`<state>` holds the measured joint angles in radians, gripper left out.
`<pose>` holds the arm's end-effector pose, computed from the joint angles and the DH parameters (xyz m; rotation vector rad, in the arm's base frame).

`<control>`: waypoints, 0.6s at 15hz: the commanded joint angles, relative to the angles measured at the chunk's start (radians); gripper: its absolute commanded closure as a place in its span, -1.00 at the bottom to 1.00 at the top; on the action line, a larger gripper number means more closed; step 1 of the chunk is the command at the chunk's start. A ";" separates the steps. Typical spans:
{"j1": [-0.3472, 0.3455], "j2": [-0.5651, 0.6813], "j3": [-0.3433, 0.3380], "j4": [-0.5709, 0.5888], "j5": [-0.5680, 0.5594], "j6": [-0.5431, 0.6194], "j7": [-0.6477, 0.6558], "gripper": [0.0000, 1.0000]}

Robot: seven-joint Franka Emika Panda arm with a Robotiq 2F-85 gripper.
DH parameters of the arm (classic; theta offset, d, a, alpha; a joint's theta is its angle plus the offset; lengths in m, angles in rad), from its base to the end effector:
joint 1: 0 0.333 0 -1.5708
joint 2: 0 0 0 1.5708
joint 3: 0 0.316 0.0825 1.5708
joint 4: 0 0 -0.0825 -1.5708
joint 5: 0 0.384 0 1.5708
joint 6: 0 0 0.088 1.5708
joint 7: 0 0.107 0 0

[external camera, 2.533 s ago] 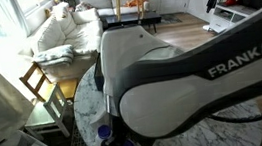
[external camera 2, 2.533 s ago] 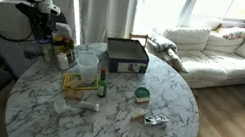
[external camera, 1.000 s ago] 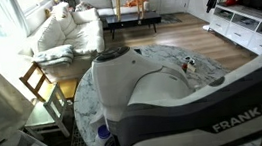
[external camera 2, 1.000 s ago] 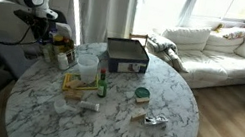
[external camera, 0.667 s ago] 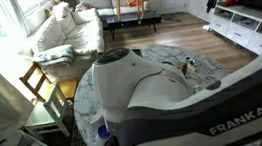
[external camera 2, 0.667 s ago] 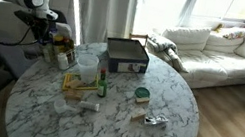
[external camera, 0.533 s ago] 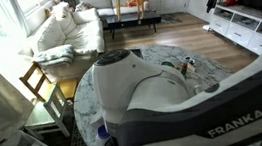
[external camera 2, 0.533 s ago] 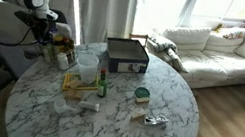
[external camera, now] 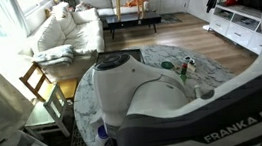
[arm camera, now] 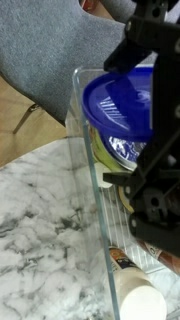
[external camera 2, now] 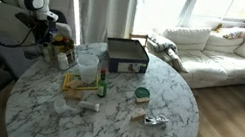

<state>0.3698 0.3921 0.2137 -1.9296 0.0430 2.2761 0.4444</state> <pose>0.5180 0.3361 0.2861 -3.0547 -0.1472 0.1359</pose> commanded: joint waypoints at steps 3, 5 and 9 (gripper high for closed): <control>0.014 -0.004 -0.027 -0.011 -0.032 0.023 0.019 -1.00; 0.012 -0.008 -0.029 -0.010 -0.034 0.019 0.017 -1.00; 0.007 -0.016 -0.037 -0.018 -0.035 0.010 0.017 -1.00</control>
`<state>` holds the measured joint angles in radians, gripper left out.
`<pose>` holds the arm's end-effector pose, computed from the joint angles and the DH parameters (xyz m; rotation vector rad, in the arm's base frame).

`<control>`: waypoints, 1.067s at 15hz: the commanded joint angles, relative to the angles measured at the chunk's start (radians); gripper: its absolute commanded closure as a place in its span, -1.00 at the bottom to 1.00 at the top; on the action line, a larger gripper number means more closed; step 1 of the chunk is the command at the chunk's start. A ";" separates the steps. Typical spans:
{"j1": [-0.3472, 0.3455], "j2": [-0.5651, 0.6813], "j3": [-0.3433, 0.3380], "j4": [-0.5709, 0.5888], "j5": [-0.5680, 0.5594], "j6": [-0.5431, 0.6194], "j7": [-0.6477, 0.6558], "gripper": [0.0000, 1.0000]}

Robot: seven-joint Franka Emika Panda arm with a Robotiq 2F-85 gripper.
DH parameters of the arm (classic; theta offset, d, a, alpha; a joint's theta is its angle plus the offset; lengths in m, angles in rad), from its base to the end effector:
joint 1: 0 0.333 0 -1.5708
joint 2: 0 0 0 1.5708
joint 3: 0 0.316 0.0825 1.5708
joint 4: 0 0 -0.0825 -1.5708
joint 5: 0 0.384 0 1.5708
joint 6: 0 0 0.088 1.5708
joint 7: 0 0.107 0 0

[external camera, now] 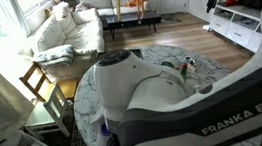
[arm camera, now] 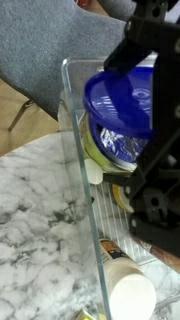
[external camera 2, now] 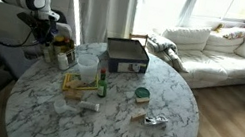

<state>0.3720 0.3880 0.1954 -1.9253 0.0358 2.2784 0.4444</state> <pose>0.5247 0.3288 0.2898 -3.0624 -0.1320 0.1128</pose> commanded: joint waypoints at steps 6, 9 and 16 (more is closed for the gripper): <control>-0.003 -0.018 -0.017 -0.026 -0.004 0.009 0.016 -1.00; -0.011 -0.029 -0.014 -0.026 0.013 0.007 0.012 -1.00; -0.030 -0.017 -0.003 -0.024 0.056 -0.003 -0.001 -1.00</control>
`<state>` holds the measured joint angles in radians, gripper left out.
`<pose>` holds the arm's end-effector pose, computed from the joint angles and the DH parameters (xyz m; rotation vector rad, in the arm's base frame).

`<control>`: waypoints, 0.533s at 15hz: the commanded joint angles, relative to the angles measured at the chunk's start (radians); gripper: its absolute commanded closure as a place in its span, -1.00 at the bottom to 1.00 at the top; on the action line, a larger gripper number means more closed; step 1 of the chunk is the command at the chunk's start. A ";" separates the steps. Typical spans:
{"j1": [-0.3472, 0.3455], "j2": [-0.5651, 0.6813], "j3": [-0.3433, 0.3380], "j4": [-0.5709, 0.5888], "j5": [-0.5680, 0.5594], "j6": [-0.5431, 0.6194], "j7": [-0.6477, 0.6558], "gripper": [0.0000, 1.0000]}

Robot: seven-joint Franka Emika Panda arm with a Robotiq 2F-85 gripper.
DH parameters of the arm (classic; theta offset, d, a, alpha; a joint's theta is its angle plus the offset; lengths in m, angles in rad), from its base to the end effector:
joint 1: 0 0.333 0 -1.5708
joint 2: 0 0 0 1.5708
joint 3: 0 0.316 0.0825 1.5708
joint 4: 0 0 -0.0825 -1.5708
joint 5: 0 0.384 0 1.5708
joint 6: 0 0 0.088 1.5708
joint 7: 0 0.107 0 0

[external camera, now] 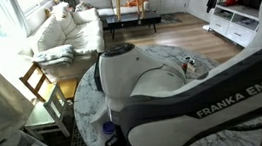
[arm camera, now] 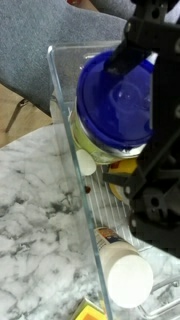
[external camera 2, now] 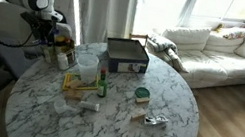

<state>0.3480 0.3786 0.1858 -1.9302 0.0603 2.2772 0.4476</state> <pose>0.5339 0.3112 0.2930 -3.0509 -0.0525 0.1174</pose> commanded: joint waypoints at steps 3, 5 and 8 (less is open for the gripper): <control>-0.009 -0.012 0.013 -0.016 0.061 0.010 -0.009 -1.00; -0.008 -0.018 0.016 -0.012 0.075 0.006 -0.012 -1.00; 0.002 -0.023 0.010 0.000 0.057 -0.009 0.005 -1.00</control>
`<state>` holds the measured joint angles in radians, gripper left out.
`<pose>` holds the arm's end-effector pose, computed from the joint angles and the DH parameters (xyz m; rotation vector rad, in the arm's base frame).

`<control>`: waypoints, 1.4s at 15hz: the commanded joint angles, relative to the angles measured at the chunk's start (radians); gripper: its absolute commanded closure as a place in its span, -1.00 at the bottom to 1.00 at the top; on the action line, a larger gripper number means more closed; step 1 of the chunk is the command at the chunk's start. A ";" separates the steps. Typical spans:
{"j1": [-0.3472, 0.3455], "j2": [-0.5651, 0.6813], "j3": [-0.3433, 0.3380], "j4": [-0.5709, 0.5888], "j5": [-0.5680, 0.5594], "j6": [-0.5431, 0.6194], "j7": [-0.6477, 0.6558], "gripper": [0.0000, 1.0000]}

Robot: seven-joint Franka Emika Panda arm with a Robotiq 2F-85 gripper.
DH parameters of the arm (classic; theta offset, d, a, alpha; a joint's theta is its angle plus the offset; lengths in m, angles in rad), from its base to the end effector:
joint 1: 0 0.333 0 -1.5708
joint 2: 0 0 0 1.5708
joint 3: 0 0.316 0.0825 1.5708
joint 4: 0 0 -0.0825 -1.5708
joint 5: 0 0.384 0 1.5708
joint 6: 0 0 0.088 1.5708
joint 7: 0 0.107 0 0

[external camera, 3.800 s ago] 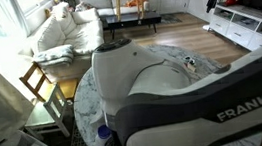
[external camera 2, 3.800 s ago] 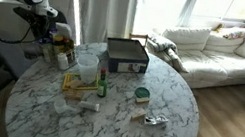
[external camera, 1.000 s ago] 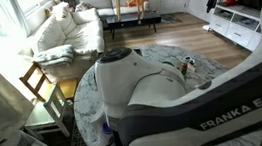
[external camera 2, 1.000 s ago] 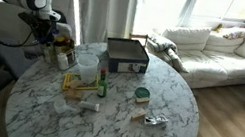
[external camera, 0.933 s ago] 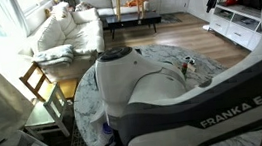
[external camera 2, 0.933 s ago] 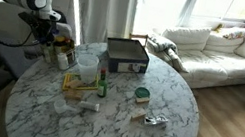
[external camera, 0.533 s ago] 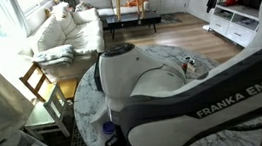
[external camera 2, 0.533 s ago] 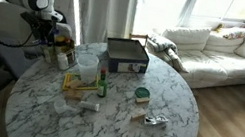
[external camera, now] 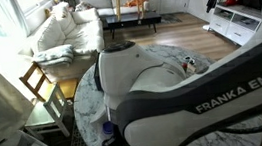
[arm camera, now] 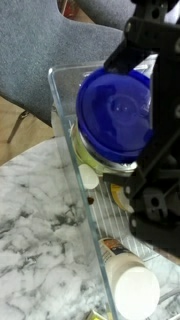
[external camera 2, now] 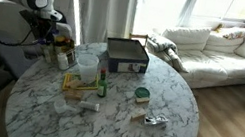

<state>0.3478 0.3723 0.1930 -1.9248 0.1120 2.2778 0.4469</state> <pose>0.5330 0.3166 0.2996 -3.0096 -0.0120 0.1298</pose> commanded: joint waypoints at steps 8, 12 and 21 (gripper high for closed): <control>0.066 0.011 -0.019 0.047 -0.136 -0.059 0.076 -1.00; 0.093 0.016 -0.031 0.073 -0.225 -0.106 0.132 -1.00; 0.131 0.047 -0.032 0.127 -0.309 -0.138 0.299 -1.00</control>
<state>0.4518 0.3900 0.1774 -1.8247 -0.1516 2.1545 0.6740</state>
